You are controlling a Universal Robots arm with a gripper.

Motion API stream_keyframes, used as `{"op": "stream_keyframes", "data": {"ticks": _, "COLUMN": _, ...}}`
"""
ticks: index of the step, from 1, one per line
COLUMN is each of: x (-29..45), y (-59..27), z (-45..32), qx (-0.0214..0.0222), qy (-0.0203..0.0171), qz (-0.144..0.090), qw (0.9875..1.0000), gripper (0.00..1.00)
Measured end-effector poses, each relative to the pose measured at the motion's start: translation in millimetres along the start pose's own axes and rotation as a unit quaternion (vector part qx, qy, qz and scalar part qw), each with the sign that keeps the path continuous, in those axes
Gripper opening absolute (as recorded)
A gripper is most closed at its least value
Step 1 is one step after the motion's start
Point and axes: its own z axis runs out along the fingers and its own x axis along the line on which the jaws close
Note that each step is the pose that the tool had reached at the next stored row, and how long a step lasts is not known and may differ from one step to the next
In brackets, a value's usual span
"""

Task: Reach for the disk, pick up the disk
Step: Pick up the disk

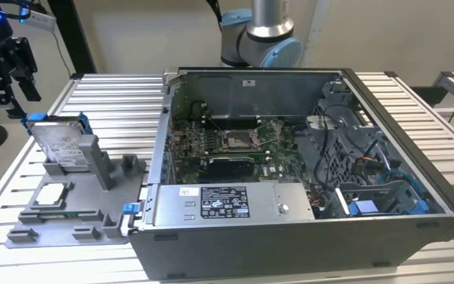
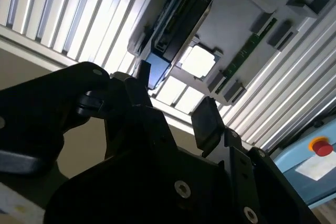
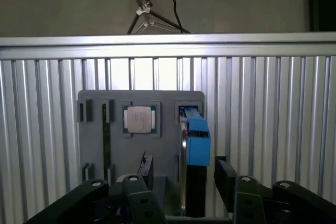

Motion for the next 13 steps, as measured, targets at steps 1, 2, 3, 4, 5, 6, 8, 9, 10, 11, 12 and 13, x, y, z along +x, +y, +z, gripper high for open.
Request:
{"op": "stream_keyframes", "data": {"ticks": 1, "x": -0.1, "y": 0.0, "z": 1.8, "qx": 0.0, "qy": -0.0003, "qz": 0.0, "qw": 1.0, "gripper": 1.0}}
{"op": "stream_keyframes", "data": {"ticks": 2, "x": -0.2, "y": 0.1, "z": 3.6, "qx": 0.0, "qy": -0.0006, "qz": 0.0, "qw": 1.0, "gripper": 1.0}}
{"op": "stream_keyframes", "data": {"ticks": 3, "x": -0.4, "y": 0.1, "z": 5.5, "qx": 0.0, "qy": -0.0009, "qz": 0.0, "qw": 1.0, "gripper": 1.0}}
{"op": "stream_keyframes", "data": {"ticks": 4, "x": -0.5, "y": 0.1, "z": 7.2, "qx": -0.0001, "qy": -0.0014, "qz": 0.0, "qw": 1.0, "gripper": 1.0}}
{"op": "stream_keyframes", "data": {"ticks": 5, "x": -0.6, "y": 0.1, "z": 9.0, "qx": -0.0001, "qy": -0.0019, "qz": 0.0, "qw": 1.0, "gripper": 1.0}}
{"op": "stream_keyframes", "data": {"ticks": 6, "x": -0.8, "y": 0.1, "z": 10.8, "qx": -0.0001, "qy": -0.0025, "qz": 0.0, "qw": 1.0, "gripper": 1.0}}
{"op": "stream_keyframes", "data": {"ticks": 8, "x": -1.2, "y": 0.0, "z": 14.5, "qx": -0.0002, "qy": -0.0038, "qz": 0.0, "qw": 1.0, "gripper": 1.0}}
{"op": "stream_keyframes", "data": {"ticks": 9, "x": -1.4, "y": 0.0, "z": 16.3, "qx": -0.0002, "qy": -0.0045, "qz": 0.0, "qw": 1.0, "gripper": 1.0}}
{"op": "stream_keyframes", "data": {"ticks": 10, "x": -1.6, "y": 0.0, "z": 18.1, "qx": -0.0002, "qy": -0.0051, "qz": 0.0, "qw": 1.0, "gripper": 1.0}}
{"op": "stream_keyframes", "data": {"ticks": 11, "x": -1.8, "y": -0.1, "z": 19.9, "qx": -0.0002, "qy": -0.0057, "qz": 0.0, "qw": 1.0, "gripper": 1.0}}
{"op": "stream_keyframes", "data": {"ticks": 12, "x": -2.0, "y": -0.1, "z": 21.7, "qx": -0.0002, "qy": -0.0064, "qz": 0.0, "qw": 1.0, "gripper": 1.0}}
{"op": "stream_keyframes", "data": {"ticks": 13, "x": -2.2, "y": -0.2, "z": 23.5, "qx": -0.0002, "qy": -0.007, "qz": 0.0, "qw": 1.0, "gripper": 1.0}}
